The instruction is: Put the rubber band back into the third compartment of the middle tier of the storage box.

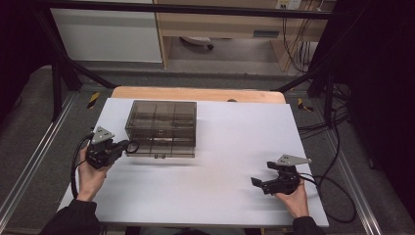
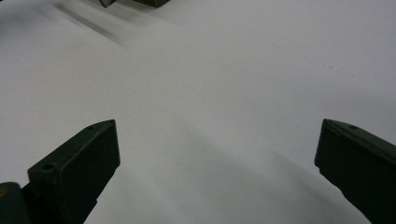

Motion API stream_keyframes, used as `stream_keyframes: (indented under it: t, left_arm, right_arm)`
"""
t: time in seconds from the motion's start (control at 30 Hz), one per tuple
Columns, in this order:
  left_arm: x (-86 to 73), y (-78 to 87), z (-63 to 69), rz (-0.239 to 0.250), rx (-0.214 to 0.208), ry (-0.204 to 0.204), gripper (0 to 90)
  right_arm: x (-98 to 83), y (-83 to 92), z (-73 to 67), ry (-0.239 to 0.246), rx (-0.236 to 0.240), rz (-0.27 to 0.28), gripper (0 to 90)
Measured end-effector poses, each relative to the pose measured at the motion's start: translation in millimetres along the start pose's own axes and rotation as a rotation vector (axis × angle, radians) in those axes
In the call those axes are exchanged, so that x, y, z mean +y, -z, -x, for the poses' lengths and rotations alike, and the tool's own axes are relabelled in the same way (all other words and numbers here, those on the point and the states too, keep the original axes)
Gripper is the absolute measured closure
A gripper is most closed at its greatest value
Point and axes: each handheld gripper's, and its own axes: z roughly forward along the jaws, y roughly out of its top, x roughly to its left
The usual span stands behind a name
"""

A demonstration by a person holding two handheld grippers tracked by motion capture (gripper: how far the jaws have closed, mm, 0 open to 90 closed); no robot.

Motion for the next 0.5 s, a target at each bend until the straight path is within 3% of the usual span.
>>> stream_keyframes:
  t: [0.5]
  left_arm:
    - [3.0,-5.7,16.5,-0.008,-0.034,-0.017,86.8]
  right_arm:
    - [0.0,0.0,0.1,0.001,0.000,0.001,0.6]
